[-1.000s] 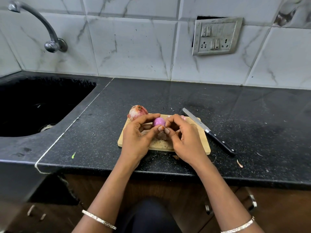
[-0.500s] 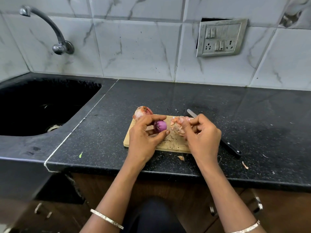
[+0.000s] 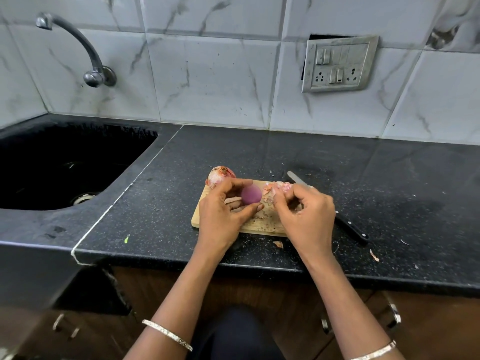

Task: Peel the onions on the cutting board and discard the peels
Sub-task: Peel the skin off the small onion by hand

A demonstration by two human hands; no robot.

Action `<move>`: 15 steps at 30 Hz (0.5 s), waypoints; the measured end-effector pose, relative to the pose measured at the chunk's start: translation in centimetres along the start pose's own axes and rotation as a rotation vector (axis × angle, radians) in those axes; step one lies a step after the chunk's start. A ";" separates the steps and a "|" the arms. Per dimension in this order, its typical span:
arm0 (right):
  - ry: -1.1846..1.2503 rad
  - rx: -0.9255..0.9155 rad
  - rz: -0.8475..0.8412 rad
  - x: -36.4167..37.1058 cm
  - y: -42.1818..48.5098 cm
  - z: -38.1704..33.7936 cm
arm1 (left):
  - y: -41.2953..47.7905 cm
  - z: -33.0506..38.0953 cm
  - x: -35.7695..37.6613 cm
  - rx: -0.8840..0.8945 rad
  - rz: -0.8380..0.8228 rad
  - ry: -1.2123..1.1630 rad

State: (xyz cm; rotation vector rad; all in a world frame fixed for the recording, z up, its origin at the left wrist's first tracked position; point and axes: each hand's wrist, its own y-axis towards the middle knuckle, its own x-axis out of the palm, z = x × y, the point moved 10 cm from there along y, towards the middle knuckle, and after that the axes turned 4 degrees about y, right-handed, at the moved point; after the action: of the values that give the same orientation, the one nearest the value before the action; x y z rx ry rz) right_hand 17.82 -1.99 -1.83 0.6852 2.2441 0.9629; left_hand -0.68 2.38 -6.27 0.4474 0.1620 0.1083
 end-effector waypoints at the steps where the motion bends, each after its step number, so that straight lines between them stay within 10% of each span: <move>1: 0.018 -0.016 -0.009 0.0 0.0 -0.3 | 0.0 0.0 -0.1 -0.001 0.010 0.004; 15: 0.155 -0.004 -0.101 1.5 0.0 0.7 | -0.4 0.8 -0.3 0.014 0.041 0.042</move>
State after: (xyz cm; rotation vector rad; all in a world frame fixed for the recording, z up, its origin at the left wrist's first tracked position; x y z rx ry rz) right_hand 17.30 -0.68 -2.70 0.5046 2.3856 1.0008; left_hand -0.81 1.65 -5.64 0.4631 0.1954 0.1567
